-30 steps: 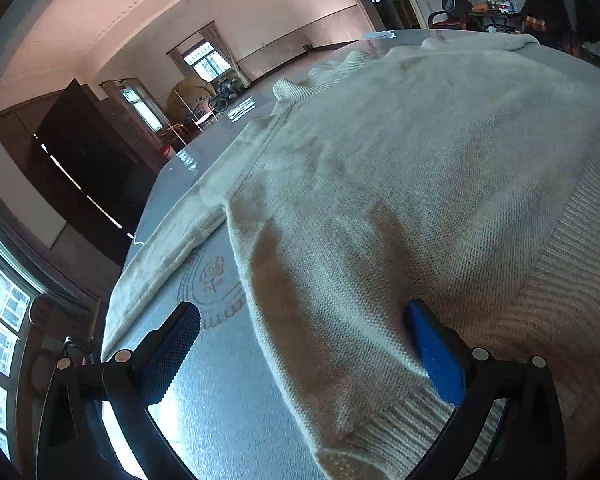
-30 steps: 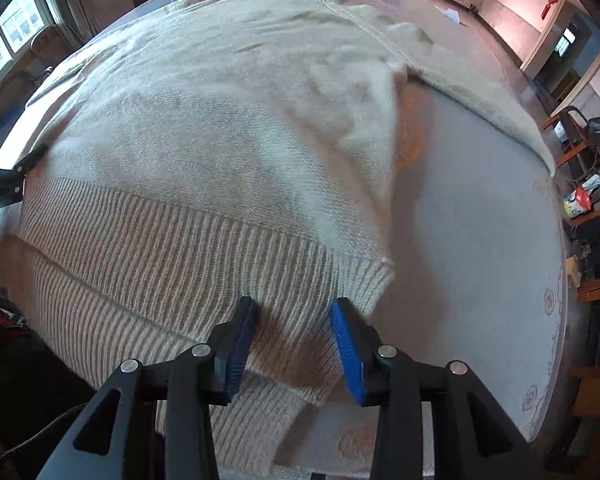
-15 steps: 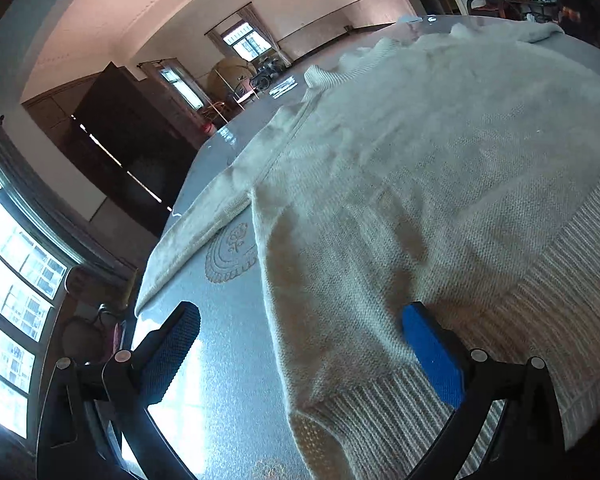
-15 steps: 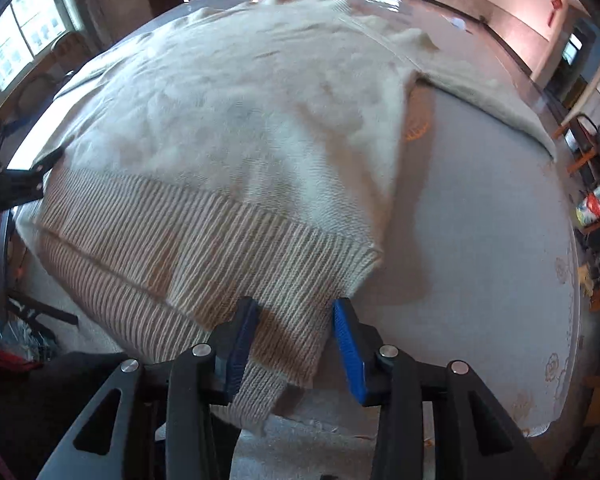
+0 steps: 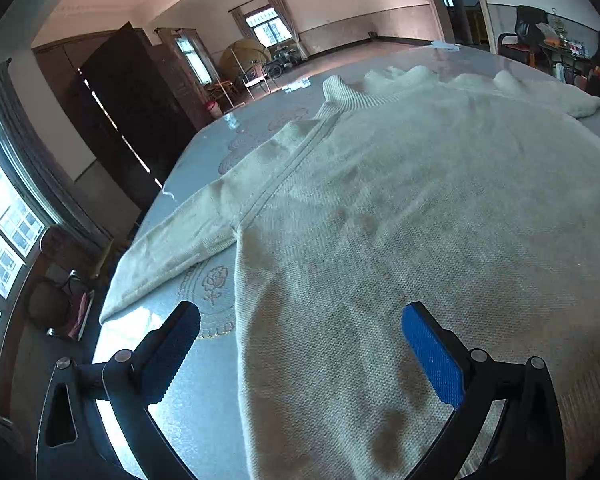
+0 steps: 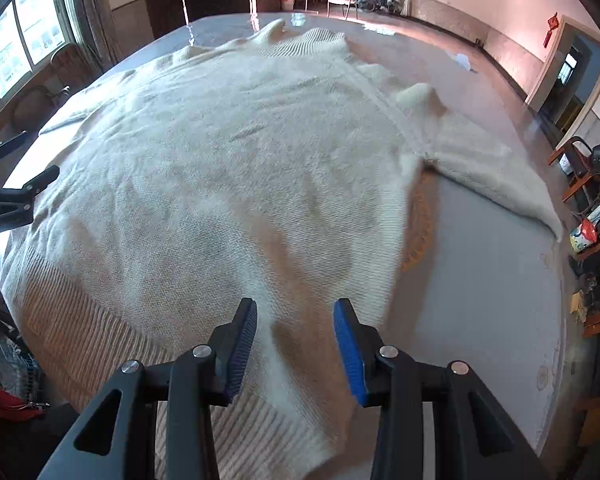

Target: Fold clothes

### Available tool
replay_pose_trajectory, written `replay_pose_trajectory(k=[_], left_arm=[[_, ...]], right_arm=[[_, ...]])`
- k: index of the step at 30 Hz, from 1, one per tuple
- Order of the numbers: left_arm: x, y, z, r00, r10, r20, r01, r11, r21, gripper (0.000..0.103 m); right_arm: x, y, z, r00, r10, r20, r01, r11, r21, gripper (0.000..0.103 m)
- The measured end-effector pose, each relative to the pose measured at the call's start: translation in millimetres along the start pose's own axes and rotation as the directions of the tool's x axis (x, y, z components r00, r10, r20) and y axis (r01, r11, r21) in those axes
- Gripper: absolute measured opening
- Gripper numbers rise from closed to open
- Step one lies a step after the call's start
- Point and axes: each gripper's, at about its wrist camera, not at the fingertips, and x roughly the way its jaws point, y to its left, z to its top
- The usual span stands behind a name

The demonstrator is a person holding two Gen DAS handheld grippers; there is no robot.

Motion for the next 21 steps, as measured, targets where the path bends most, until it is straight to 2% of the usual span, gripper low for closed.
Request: replay_pose_trajectory(k=[1,4,7,10,13,15,17,21], left_arm=[[5.8,0.4,-3.1,1.000,-0.014,-0.021,0.014,1.000,-0.008,0.102],[4.9,9.3,-21.7,0.998,-0.061,-0.016,0.060,0.998,-0.032,0.102],[0.0,28.0,-33.3,0.994,-0.113,-0.012,0.112,0.993,-0.044,0.102],[-0.6,46.6,-20.1,0.996,-0.086,0.038,0.087,0.996,-0.019,0.102],[8.7,56.9,21.8,0.991,-0.054,0.124,0.056,0.998,-0.012,0.102],[24.8,56.1,55.4,0.988,-0.036,0.153,0.040,0.999,-0.026,0.102],[50.2,52.2,89.2,0.987,-0.026,0.156,0.032,0.999,-0.037,0.102],[107.0,34.5,147.5,0.993,0.004,0.115,-0.001,1.000,-0.022,0.102]], right_arm=[[4.2,4.2,-2.6,1.000,0.001,-0.017,-0.001,1.000,-0.020,0.040],[-0.5,18.5,-21.7,1.000,-0.004,-0.026,0.001,0.996,-0.093,0.041],[-12.3,20.6,-39.1,0.998,0.030,-0.049,-0.035,0.992,-0.122,0.041],[-28.0,9.1,-34.7,0.998,0.052,-0.028,-0.055,0.994,-0.093,0.041],[-37.9,-6.5,0.2,0.999,0.015,0.038,-0.013,0.998,-0.068,0.041],[-33.6,-15.0,32.3,0.998,-0.051,0.048,0.054,0.997,-0.058,0.041],[-24.8,-26.5,71.9,0.994,-0.095,0.056,0.097,0.994,-0.040,0.041],[12.4,-33.0,154.8,0.990,-0.128,0.053,0.130,0.990,-0.049,0.041]])
